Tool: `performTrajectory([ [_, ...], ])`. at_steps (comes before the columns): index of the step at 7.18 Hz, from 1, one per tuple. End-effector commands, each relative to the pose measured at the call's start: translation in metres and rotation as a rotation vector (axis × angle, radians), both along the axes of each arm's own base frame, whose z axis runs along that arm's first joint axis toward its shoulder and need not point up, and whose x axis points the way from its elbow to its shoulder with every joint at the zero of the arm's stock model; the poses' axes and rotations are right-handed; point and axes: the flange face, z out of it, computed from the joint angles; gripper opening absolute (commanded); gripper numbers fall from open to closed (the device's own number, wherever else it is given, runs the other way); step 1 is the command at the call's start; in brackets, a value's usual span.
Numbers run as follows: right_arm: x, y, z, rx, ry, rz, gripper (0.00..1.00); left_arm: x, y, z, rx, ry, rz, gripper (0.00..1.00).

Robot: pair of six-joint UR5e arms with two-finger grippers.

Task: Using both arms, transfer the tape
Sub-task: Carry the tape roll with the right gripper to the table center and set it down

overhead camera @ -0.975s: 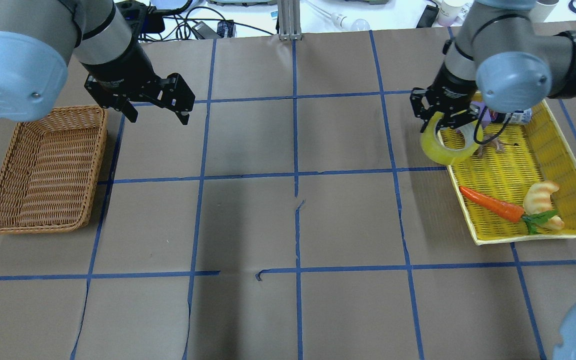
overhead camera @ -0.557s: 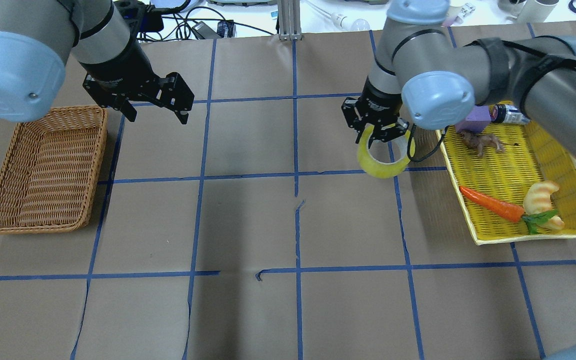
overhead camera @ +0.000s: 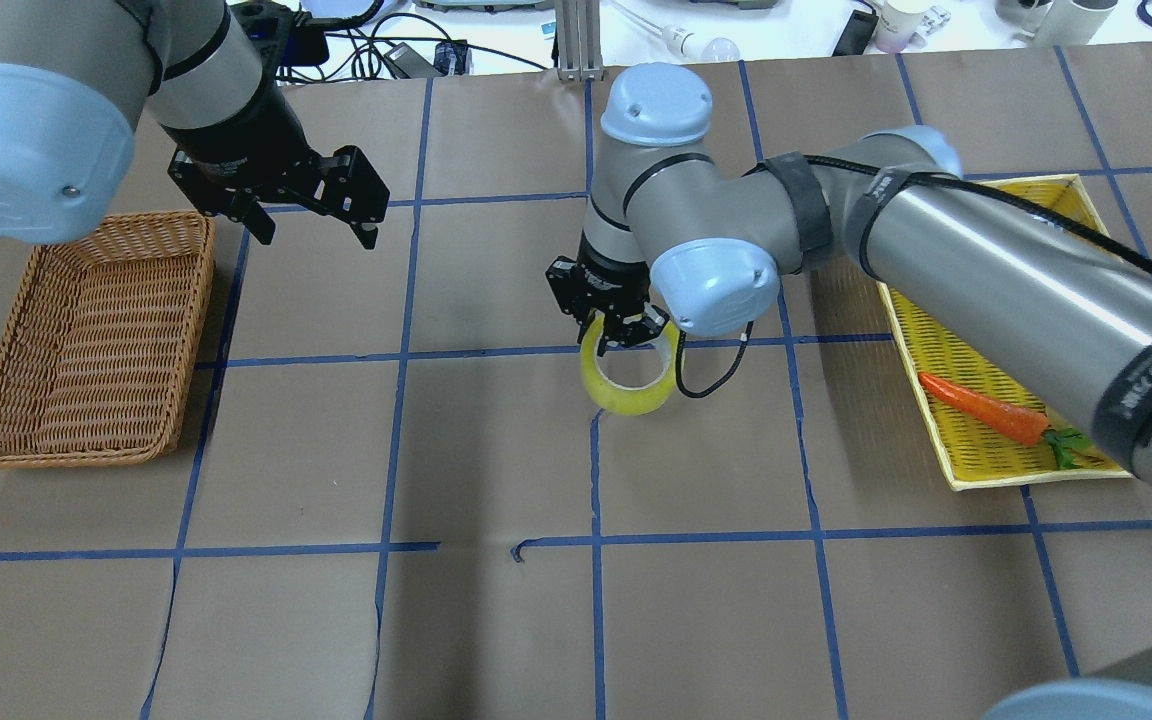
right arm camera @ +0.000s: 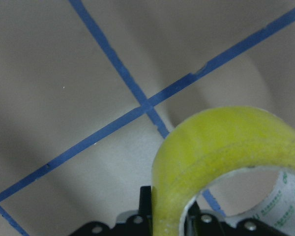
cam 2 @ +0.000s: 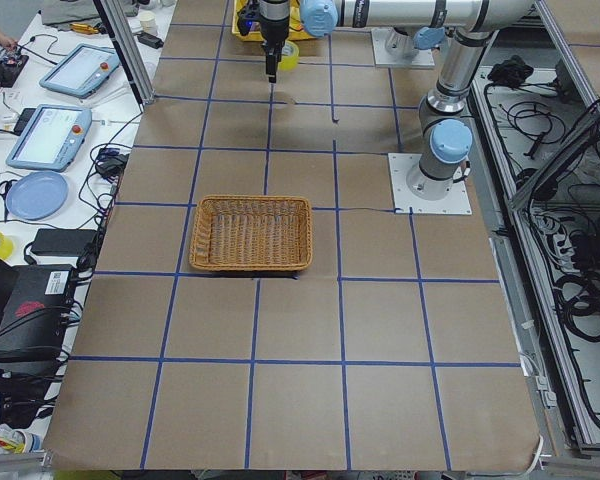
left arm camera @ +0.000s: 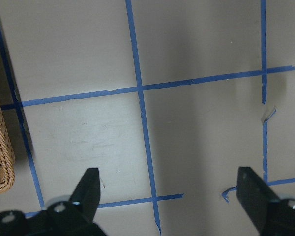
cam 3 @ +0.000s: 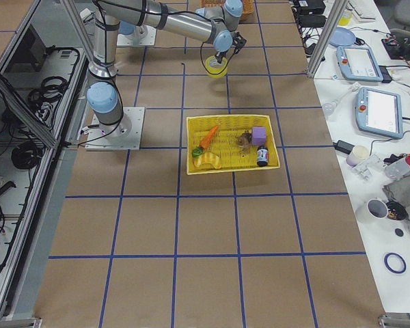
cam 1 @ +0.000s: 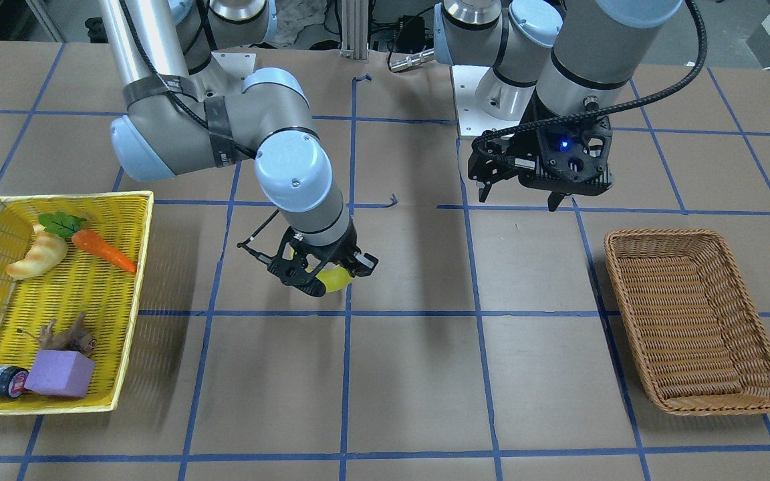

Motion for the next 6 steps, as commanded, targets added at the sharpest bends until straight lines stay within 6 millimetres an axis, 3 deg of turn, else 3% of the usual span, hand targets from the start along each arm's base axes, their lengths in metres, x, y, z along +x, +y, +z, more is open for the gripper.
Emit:
performTrajectory([
  [1,0.043,0.019,-0.034,0.036,0.003,0.004,0.00,0.000,0.000,0.000,0.000,0.000,0.000,1.00],
  [6,0.072,0.033,-0.058,0.104,-0.077,-0.023,0.00,0.000,-0.001,-0.001,0.001,0.000,0.000,1.00],
])
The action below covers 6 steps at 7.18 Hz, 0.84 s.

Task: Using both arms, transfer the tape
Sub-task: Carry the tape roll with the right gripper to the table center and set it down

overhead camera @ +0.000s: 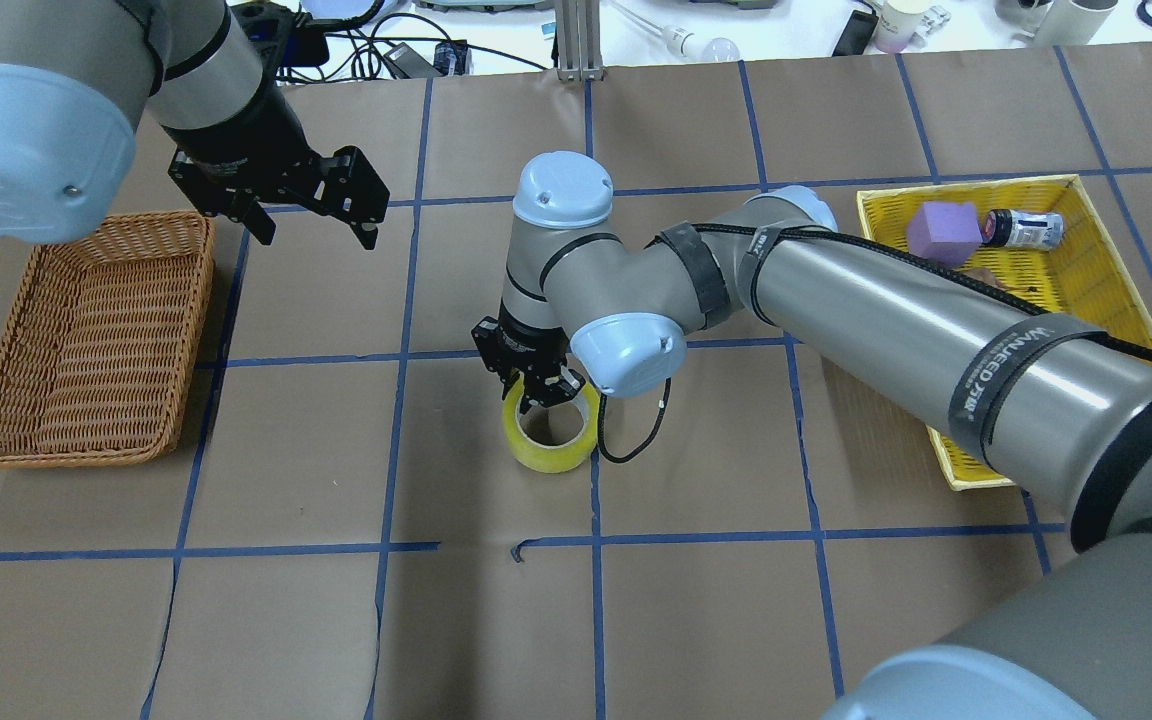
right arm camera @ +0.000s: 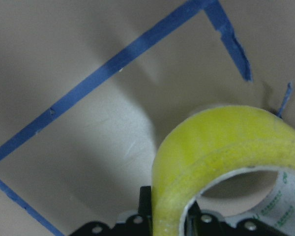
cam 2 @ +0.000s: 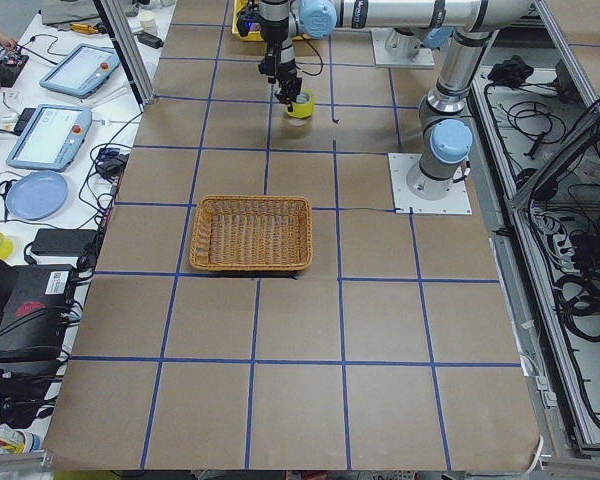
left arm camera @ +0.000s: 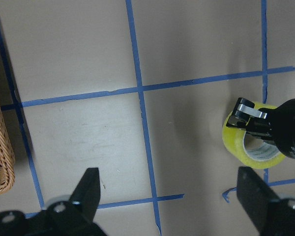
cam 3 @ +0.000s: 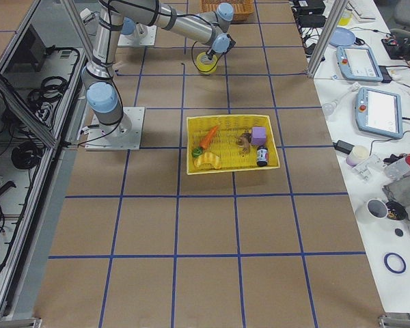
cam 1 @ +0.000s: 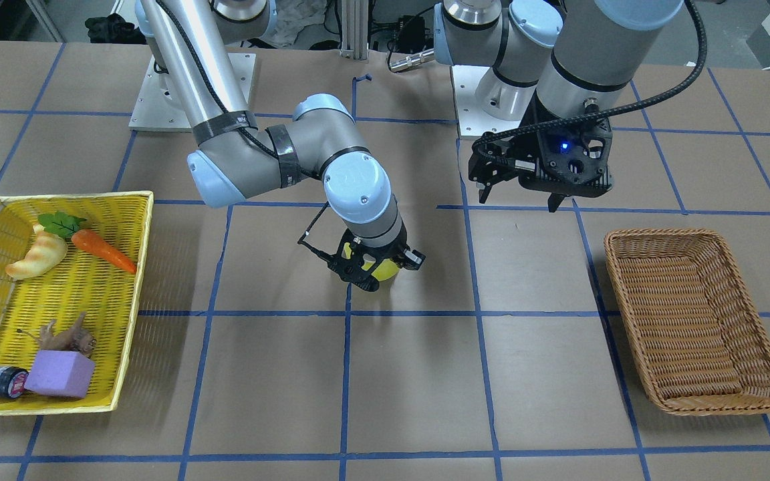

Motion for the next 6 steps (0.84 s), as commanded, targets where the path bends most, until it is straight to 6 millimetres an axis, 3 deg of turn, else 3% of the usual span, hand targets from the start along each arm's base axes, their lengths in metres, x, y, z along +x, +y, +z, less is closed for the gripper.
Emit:
performTrajectory([
  [1,0.007,0.004,-0.007,0.022,-0.027,0.007,0.04,0.000,0.000,0.000,0.000,0.000,0.000,1.00],
  [2,0.007,0.004,-0.007,0.019,-0.025,0.008,0.64,0.000,0.000,0.000,0.000,0.001,0.000,1.00],
  [3,0.007,0.004,-0.006,0.016,-0.025,0.010,0.89,0.000,0.000,0.001,-0.001,0.002,0.002,1.00],
  [4,0.006,0.002,-0.001,0.008,-0.026,0.012,1.00,0.000,0.000,0.001,-0.003,0.000,0.002,1.00],
  [5,0.001,-0.007,0.011,-0.022,-0.025,0.014,1.00,0.000,0.000,0.003,-0.006,0.002,0.002,1.00],
  [6,-0.015,-0.021,0.036,-0.079,-0.001,0.007,1.00,0.000,0.001,0.005,-0.009,0.002,0.002,1.00],
])
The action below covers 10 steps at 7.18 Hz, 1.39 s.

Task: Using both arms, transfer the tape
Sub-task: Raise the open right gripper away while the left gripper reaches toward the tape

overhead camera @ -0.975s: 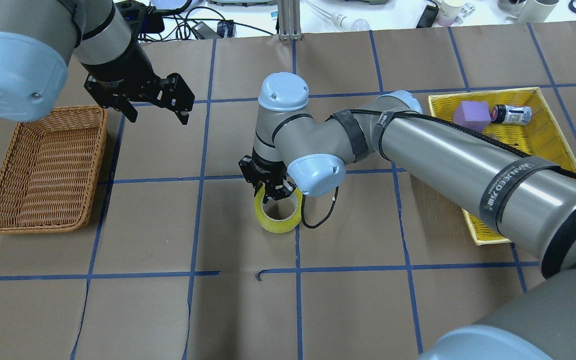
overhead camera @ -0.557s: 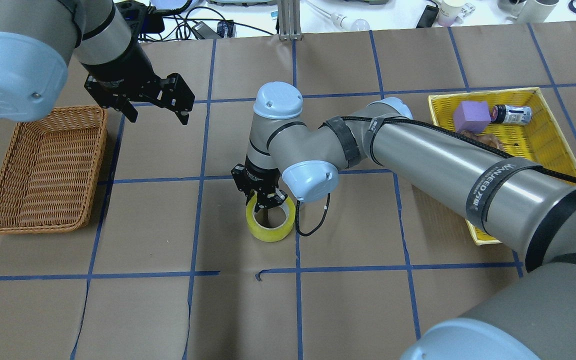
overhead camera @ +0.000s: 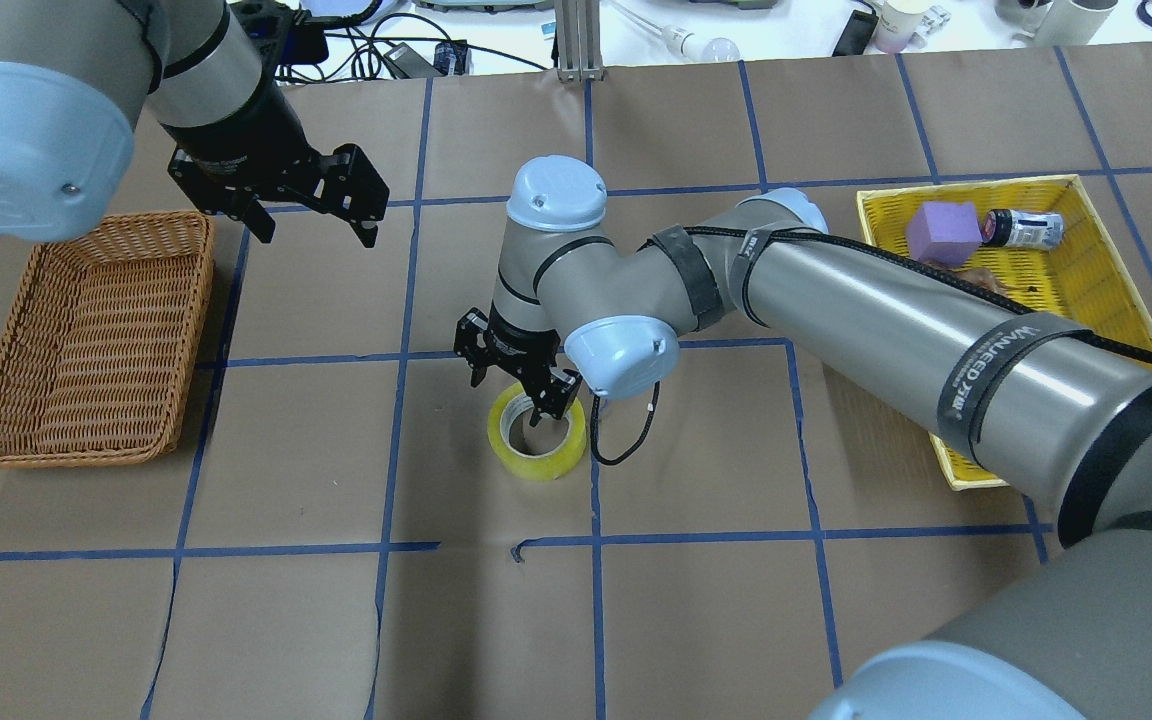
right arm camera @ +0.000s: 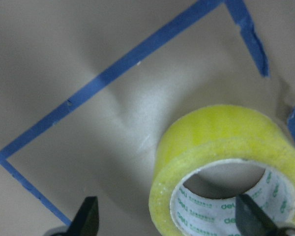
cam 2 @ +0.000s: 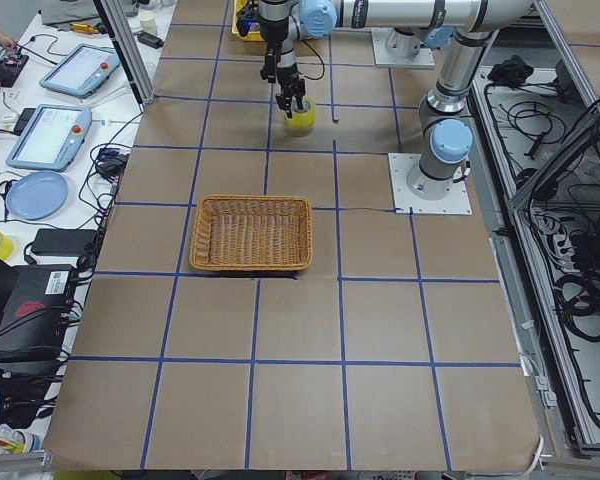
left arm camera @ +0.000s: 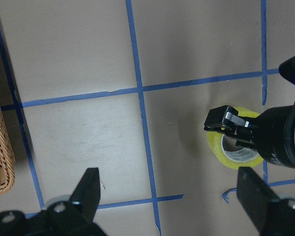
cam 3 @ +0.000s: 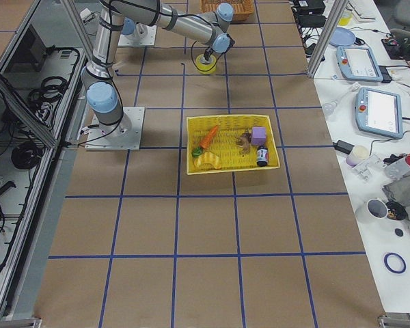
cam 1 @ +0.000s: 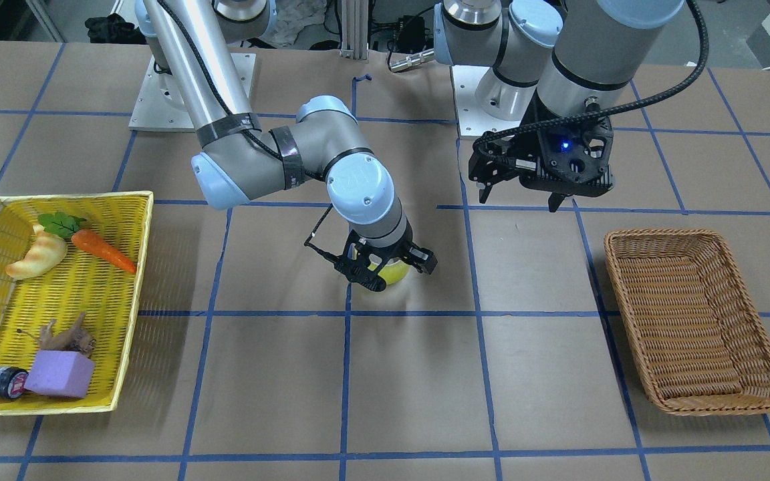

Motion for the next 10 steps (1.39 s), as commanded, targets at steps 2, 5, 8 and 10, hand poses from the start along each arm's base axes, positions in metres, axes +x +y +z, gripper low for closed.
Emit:
performTrajectory([
  [2,-0.078,-0.038,0.050,-0.069,0.054,0.067,1.00,-0.003,0.005,0.003,-0.004,0.012,0.010,1.00],
  [5,-0.231,-0.069,0.108,-0.097,0.100,0.194,1.00,-0.016,0.008,-0.027,0.054,0.066,0.002,1.00],
  [8,-0.312,-0.059,0.155,-0.124,0.158,0.336,1.00,-0.044,0.033,-0.115,0.034,0.137,0.013,1.00],
  [10,-0.327,-0.044,0.193,-0.121,0.227,0.366,1.00,-0.045,0.053,-0.189,0.046,0.134,0.008,1.00],
])
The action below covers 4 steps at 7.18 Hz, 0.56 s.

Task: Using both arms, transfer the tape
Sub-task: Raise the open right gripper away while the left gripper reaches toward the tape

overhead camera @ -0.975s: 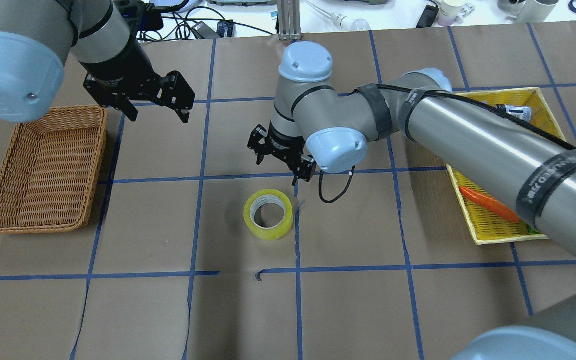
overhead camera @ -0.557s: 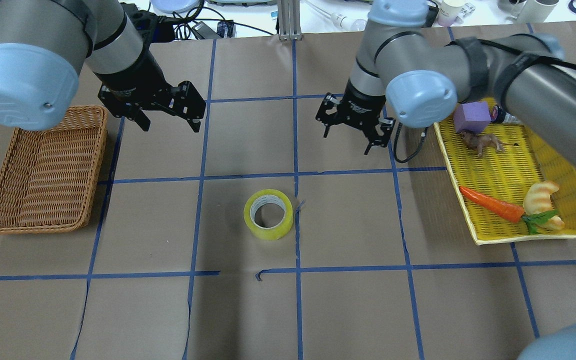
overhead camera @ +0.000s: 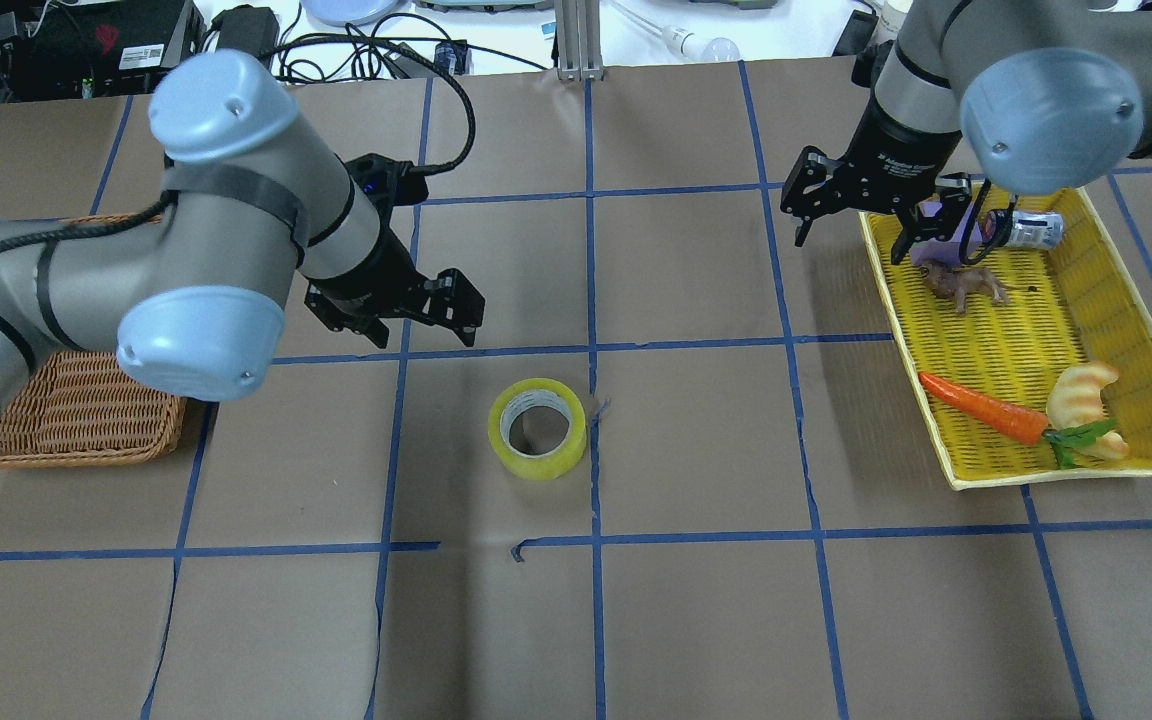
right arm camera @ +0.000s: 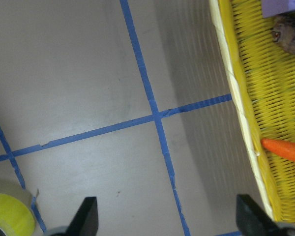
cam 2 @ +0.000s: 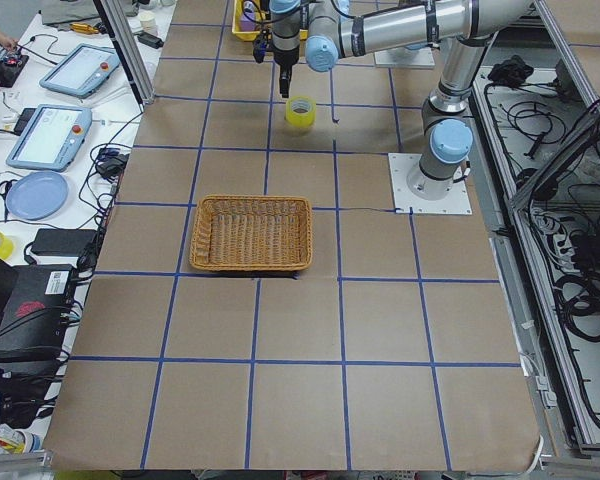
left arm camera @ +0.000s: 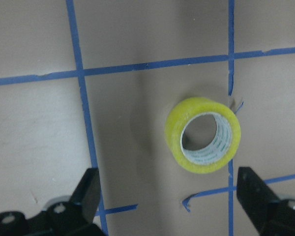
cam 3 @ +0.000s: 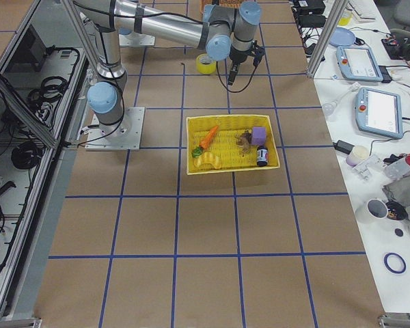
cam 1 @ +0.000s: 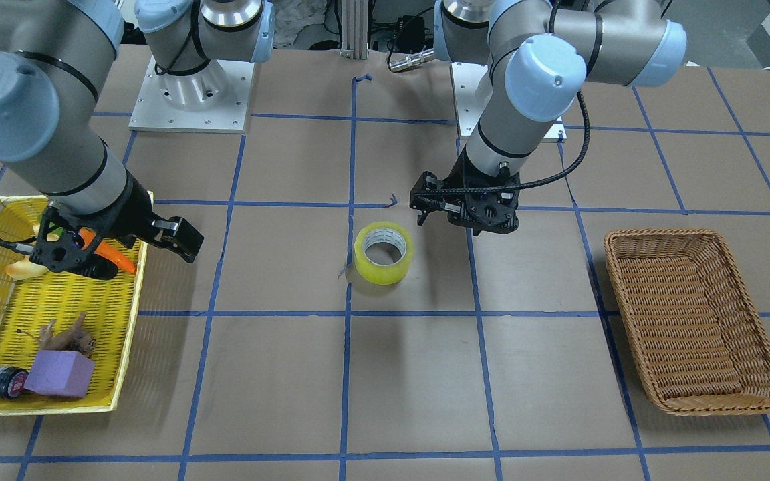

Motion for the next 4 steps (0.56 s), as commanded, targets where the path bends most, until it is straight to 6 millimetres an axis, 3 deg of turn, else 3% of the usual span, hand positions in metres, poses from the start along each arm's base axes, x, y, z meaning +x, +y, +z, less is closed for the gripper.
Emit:
performTrajectory([
  [1,-0.012,0.016,0.061,-0.025,0.060,0.030,1.00,-0.002,0.012,-0.058,0.027,0.000,-0.006,1.00],
  [3,-0.010,0.021,0.084,-0.006,0.052,0.050,1.00,-0.008,0.006,-0.084,0.057,0.003,-0.015,1.00],
  [4,-0.002,0.025,0.091,-0.025,0.007,0.053,1.00,-0.024,0.006,-0.095,0.044,0.000,-0.047,1.00],
])
